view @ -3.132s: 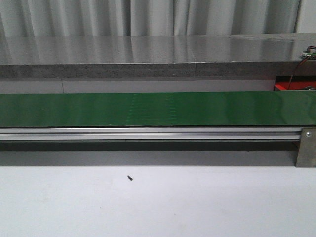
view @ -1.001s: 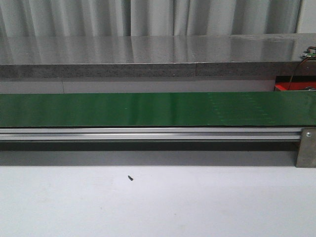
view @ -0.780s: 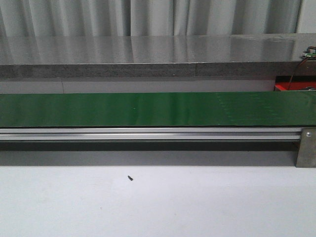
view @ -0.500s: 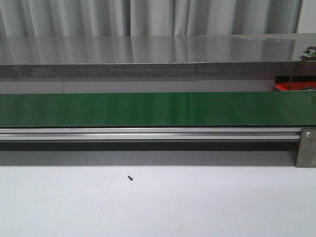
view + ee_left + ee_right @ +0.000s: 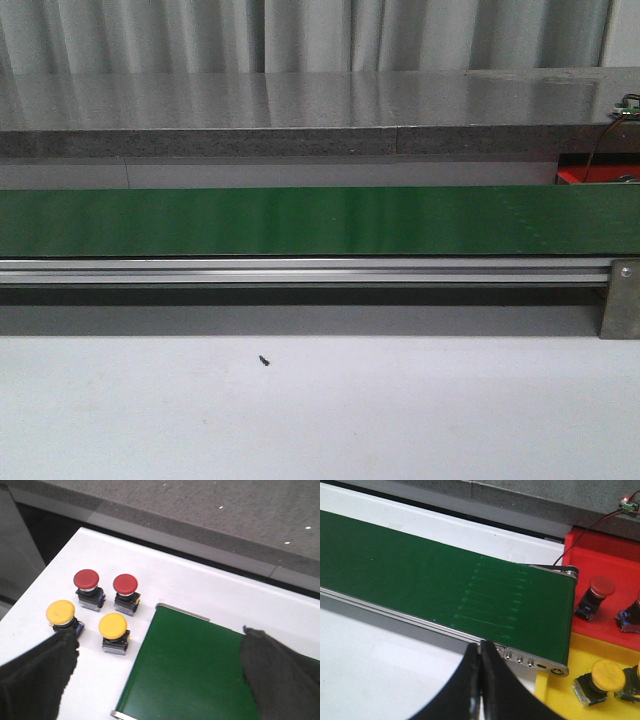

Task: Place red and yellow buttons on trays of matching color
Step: 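Lift the right gripper away from the trays back over the belt end, then lower the left gripper and grasp a yellow push button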

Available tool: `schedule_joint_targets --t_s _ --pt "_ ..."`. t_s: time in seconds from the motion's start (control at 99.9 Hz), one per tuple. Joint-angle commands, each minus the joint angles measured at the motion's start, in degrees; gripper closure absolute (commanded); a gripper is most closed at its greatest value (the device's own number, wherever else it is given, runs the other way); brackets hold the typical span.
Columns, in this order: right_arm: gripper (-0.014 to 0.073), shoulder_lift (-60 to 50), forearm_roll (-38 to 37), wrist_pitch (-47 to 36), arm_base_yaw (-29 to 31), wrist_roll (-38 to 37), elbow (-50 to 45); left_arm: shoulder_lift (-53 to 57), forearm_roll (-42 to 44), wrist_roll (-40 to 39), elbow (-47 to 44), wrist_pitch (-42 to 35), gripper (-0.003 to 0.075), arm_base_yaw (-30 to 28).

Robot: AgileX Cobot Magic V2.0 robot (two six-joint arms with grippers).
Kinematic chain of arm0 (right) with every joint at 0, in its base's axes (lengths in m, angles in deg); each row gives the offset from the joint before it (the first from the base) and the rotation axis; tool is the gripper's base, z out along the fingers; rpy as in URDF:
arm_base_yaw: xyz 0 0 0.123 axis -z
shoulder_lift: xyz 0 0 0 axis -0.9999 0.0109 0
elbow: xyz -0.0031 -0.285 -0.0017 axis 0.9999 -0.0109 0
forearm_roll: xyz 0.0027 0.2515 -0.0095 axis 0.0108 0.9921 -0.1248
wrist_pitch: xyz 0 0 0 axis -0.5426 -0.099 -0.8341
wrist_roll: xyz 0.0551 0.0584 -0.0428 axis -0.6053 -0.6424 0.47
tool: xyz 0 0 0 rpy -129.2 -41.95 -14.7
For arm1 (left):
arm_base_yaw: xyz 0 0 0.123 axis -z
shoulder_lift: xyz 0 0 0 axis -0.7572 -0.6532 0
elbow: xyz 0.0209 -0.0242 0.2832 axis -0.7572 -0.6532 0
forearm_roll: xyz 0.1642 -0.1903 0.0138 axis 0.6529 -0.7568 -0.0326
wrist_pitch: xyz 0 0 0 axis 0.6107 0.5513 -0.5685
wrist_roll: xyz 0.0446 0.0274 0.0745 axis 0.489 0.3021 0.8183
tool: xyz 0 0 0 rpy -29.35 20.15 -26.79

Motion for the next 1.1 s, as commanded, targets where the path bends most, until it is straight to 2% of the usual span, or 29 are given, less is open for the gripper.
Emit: schedule_joint_targets --t_s 0.0,0.28,0.47,0.73,1.091 --pt "0.0690 0.0 1.0 -3.5 0.0 0.2 1.4 -4.8 0.1 -0.5 5.3 -2.5 0.0083 -1.8" --pt "0.0690 0.0 1.0 -3.5 0.0 0.2 1.4 -19.4 0.1 -0.5 13.4 -2.0 0.0083 -5.3" --pt "0.0690 0.0 1.0 -3.5 0.0 0.2 1.4 -26.5 0.1 -0.5 17.2 -2.0 0.0083 -5.3" --pt "0.0690 0.0 1.0 -3.5 0.0 0.2 1.4 -34.1 0.1 -0.5 21.4 -2.5 0.0083 -5.3" --pt "0.0690 0.0 1.0 -3.5 0.0 0.2 1.4 -40.1 -1.3 -0.4 22.5 -3.4 0.0083 -4.1"
